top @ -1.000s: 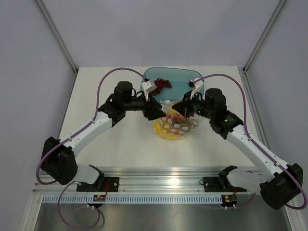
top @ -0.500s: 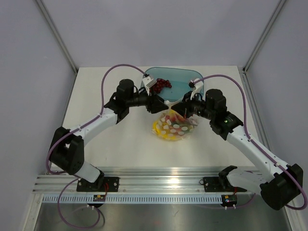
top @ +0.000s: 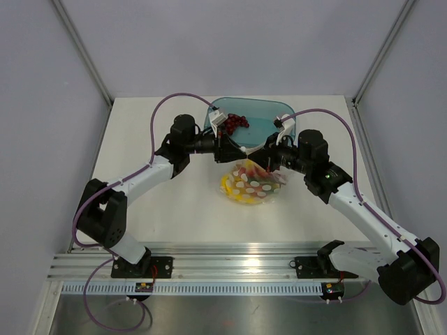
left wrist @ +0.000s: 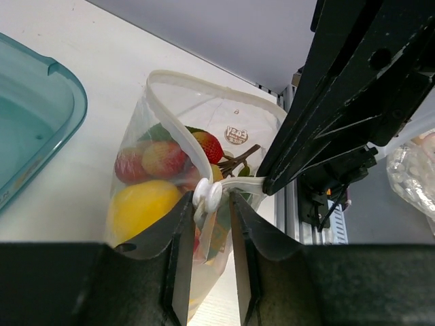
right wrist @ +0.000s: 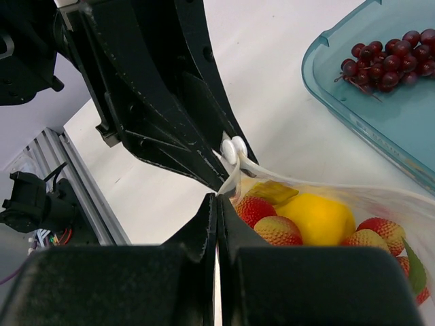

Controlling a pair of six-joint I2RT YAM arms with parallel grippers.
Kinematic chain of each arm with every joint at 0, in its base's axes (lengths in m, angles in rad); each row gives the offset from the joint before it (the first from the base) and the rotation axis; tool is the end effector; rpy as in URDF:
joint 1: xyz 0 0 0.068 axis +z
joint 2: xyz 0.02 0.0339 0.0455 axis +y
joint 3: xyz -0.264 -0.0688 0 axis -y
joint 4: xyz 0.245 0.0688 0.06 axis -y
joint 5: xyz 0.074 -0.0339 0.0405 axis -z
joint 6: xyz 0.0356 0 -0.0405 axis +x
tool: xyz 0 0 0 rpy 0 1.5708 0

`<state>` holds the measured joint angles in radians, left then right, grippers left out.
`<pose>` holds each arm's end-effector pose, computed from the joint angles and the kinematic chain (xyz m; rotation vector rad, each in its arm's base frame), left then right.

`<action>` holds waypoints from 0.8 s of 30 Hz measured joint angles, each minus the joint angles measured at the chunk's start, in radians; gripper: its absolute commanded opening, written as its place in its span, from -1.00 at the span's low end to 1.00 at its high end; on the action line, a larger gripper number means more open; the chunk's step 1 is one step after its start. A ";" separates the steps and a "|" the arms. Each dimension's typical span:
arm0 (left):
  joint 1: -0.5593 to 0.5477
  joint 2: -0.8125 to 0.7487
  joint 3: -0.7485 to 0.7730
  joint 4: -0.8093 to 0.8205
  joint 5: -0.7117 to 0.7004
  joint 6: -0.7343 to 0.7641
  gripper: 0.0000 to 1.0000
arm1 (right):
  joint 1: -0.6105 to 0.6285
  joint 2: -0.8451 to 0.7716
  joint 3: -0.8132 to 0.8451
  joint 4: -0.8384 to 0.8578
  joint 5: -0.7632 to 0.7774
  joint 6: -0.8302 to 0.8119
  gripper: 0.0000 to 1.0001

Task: Place the food in the zip-top bag and seal the zipper
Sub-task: Zip the zipper food storage bag at the center of the board.

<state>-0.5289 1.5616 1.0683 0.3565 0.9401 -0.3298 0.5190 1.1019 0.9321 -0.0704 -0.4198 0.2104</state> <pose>0.2927 -0.2044 0.3014 0.9222 1.6240 -1.4084 0.2149 0.1395 0.3414 -0.5919 1.7866 0.8890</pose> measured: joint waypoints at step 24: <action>0.005 -0.018 -0.024 0.001 0.040 -0.013 -0.50 | 0.000 0.000 -0.011 0.021 -0.010 0.018 -1.00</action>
<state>-0.5243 1.5436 1.0447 0.3576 0.9802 -0.3428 0.5190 1.1015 0.9211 -0.0498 -0.4301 0.2287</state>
